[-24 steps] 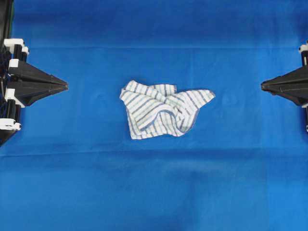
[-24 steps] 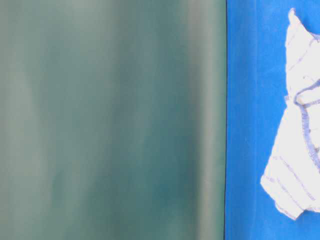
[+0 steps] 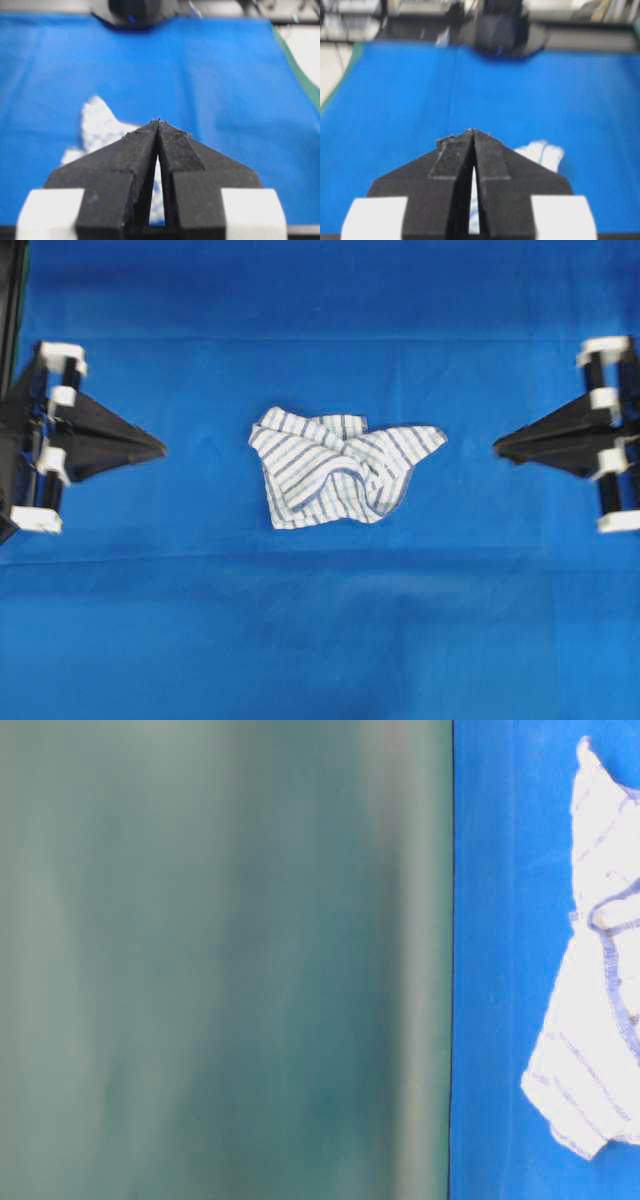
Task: Lift the towel with both arms.
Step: 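Move both grippers inward toward opposite sides of the striped towel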
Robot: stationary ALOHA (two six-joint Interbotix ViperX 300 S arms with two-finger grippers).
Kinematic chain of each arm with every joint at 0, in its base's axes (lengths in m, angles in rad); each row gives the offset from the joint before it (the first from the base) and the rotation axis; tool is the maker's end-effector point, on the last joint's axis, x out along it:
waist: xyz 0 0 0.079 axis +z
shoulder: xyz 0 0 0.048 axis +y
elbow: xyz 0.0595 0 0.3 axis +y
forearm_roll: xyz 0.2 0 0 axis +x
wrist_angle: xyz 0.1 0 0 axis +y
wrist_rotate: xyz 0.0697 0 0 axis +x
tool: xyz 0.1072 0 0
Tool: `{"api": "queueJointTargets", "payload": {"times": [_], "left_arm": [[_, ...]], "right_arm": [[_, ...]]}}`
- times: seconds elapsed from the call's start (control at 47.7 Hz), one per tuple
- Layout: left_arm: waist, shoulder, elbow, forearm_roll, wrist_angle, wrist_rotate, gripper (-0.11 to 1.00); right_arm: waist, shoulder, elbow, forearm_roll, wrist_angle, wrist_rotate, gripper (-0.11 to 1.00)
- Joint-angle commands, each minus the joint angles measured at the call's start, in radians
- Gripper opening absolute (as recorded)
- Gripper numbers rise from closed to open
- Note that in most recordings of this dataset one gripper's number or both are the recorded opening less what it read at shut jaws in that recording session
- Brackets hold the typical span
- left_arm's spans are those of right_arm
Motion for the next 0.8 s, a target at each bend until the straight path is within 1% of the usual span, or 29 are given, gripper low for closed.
{"api": "queueJointTargets", "payload": {"times": [0.0, 0.147, 0.189, 0.21, 0.252, 0.273, 0.315, 0.378, 0.44, 0.482, 0.524, 0.566, 0.608, 0.776], "left_arm": [[-0.029, 0.049, -0.037, -0.003, -0.006, -0.002, 0.0], [-0.061, 0.156, -0.061, -0.006, -0.009, -0.003, 0.01], [-0.069, 0.189, -0.072, -0.006, -0.009, -0.003, 0.04], [-0.071, 0.204, -0.077, -0.006, -0.008, -0.003, 0.08], [-0.075, 0.247, -0.094, -0.006, -0.002, -0.003, 0.16], [-0.074, 0.264, -0.098, -0.006, 0.002, -0.003, 0.22], [-0.074, 0.298, -0.112, -0.006, 0.009, -0.003, 0.33], [-0.074, 0.356, -0.13, -0.006, 0.026, -0.002, 0.54], [-0.074, 0.407, -0.144, -0.006, 0.035, -0.002, 0.72], [-0.074, 0.44, -0.153, -0.006, 0.035, -0.002, 0.83], [-0.075, 0.48, -0.166, -0.006, 0.035, -0.002, 0.89], [-0.075, 0.512, -0.173, -0.006, 0.035, -0.002, 0.91], [-0.075, 0.546, -0.184, -0.006, 0.035, -0.002, 0.9], [-0.074, 0.669, -0.23, -0.006, 0.032, 0.0, 0.9]], "right_arm": [[0.028, 0.064, -0.054, 0.002, 0.025, 0.003, 0.0], [0.066, 0.169, -0.1, 0.005, 0.069, 0.026, 0.01], [0.071, 0.195, -0.109, 0.005, 0.078, 0.037, 0.01], [0.072, 0.21, -0.114, 0.005, 0.084, 0.044, 0.01], [0.074, 0.235, -0.123, 0.005, 0.098, 0.058, 0.05], [0.075, 0.249, -0.127, 0.005, 0.106, 0.064, 0.1], [0.077, 0.282, -0.143, 0.005, 0.129, 0.077, 0.22], [0.077, 0.325, -0.158, 0.005, 0.156, 0.084, 0.43], [0.077, 0.37, -0.172, 0.005, 0.173, 0.087, 0.59], [0.077, 0.411, -0.183, 0.005, 0.186, 0.089, 0.66], [0.077, 0.443, -0.193, 0.006, 0.187, 0.089, 0.66], [0.077, 0.476, -0.202, 0.005, 0.187, 0.091, 0.63], [0.077, 0.512, -0.215, 0.005, 0.187, 0.091, 0.63], [0.063, 0.632, -0.247, 0.008, 0.181, 0.094, 0.63]]}}
